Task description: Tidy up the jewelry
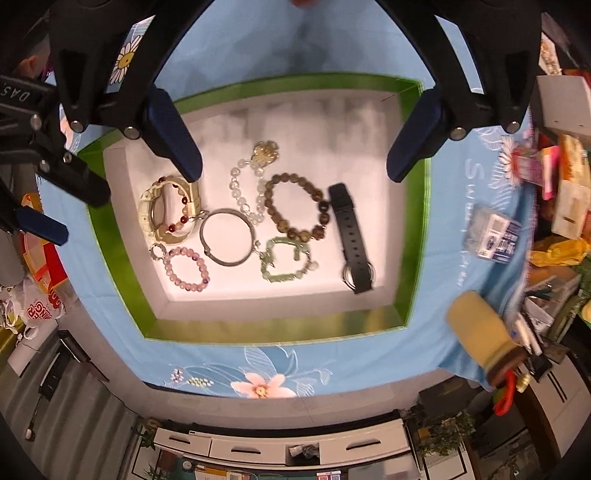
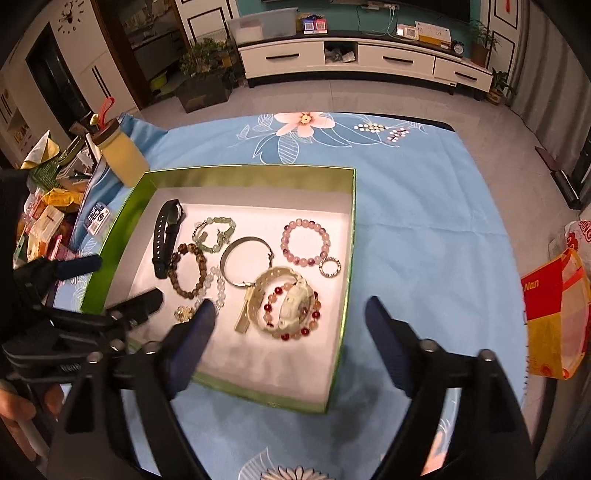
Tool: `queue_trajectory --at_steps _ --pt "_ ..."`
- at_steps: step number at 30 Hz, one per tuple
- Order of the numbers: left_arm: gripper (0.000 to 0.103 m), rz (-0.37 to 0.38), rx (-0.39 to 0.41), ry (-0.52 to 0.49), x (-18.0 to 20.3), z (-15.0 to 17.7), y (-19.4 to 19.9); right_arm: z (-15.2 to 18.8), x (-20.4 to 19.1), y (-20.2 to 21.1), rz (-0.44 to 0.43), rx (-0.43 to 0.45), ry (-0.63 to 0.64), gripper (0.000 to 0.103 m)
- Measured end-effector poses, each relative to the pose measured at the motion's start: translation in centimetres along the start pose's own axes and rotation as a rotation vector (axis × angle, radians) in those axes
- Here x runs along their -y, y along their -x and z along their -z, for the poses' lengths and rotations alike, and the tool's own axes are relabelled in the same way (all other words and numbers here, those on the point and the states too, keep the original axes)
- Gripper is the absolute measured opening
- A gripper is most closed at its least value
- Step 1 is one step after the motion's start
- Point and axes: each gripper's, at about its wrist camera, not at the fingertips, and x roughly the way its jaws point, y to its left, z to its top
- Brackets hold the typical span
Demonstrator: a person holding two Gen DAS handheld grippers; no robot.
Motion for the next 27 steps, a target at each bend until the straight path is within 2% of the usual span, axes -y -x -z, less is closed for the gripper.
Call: queue_trajectory --at_steps 2,4,8,17,27 --pt "0.101 -0.006 -0.001 0.005 -0.2 -0.1 0.9 -0.1 -0.2 0.6 0.006 -0.024 0.010 0.094" --pt "0.101 0.021 -0.009 0.009 -0.4 -0.1 1.7 -0.1 -0.5 1.1 0.016 -0.040 0.029 0.098" --pt "0.101 0.065 -0.036 0.031 -0.6 -0.2 2.8 0.0 -1.2 2.0 0.032 -0.054 0.068 0.099" --pt "0.101 0.044 -0.055 0.063 -1.5 -0.6 4.4 -0.3 -2.3 3.7 0.047 -0.042 0.105 0.101" --pt "0.101 0.035 -0.066 0.092 -1.9 -0.6 4.2 -0.3 -2.5 3.3 0.047 -0.049 0.097 0.101"
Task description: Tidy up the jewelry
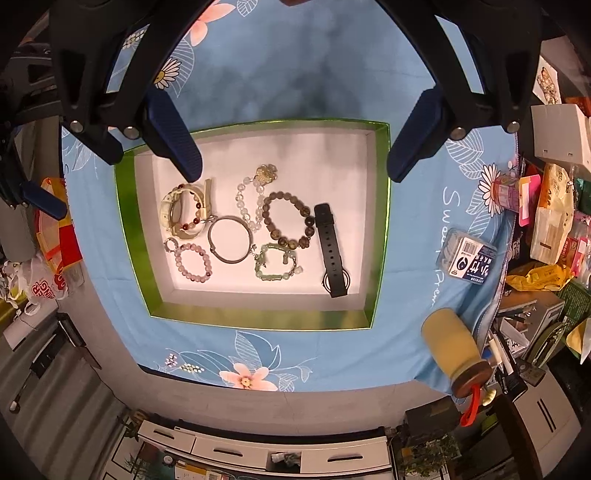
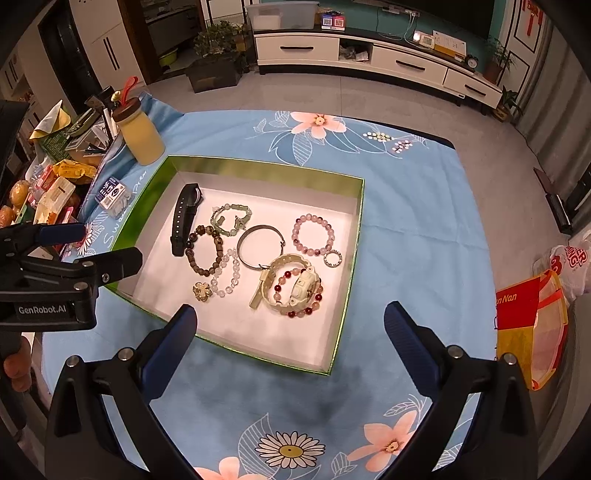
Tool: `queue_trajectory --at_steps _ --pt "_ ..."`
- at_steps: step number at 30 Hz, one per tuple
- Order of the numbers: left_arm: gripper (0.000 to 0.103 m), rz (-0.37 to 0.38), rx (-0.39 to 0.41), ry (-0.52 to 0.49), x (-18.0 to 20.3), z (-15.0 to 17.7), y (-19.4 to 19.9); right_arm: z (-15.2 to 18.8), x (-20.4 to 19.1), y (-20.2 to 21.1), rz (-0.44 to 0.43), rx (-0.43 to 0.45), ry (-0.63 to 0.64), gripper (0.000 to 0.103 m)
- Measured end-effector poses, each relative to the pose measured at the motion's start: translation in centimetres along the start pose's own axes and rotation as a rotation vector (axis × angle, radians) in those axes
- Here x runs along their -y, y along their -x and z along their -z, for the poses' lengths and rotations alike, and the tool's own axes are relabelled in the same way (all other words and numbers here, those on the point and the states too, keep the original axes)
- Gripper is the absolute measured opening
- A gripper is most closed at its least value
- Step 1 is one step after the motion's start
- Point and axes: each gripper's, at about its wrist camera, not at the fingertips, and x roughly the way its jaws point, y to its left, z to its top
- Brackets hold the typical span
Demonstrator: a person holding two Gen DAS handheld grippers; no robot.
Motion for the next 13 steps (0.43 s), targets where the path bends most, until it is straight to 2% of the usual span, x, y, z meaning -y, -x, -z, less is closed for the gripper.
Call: queue_trajectory --at_steps 13 --pt "0.101 -0.016 -0.021 0.006 -0.16 0.44 -0.37 0.09 -0.12 -0.15 0.002 -0.008 -0.003 0.101"
